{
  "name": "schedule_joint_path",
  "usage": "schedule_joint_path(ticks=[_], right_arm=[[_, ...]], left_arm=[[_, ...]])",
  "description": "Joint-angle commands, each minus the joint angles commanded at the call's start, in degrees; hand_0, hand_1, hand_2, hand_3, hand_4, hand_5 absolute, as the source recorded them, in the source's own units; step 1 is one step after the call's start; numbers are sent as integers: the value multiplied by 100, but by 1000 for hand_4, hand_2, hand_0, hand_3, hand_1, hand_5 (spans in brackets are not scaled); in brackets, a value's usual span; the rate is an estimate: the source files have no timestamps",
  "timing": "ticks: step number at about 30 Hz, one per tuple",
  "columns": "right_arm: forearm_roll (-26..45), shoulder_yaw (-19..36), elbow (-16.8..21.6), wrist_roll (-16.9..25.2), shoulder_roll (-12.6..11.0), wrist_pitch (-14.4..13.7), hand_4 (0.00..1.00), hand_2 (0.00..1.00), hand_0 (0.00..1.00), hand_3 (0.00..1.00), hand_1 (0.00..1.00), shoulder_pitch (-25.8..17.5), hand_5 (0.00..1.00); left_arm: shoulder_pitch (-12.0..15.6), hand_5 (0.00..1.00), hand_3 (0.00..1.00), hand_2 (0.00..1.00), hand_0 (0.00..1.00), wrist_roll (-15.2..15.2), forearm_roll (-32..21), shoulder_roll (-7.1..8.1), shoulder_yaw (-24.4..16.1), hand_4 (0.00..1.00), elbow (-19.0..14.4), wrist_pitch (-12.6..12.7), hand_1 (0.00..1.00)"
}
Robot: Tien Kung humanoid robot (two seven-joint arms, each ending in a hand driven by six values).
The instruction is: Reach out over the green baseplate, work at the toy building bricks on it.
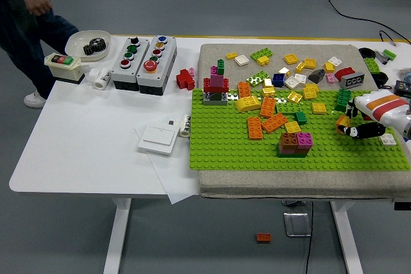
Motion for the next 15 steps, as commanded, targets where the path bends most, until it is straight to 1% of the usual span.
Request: schedule_joint_path(ticks=[6,15], right_arm=[[32,-112,-6,4,52,-1,705,514,373,503,455,17,601],[74,-188,-120,-16,151,37,707,519,375,508,461,31,596]], left_arm=[[8,666,595,768,794,12,46,-3,-19,658,-4,-13,781],[12,667,595,768,794,21,84,-2,-36,659,-9,-19,781]])
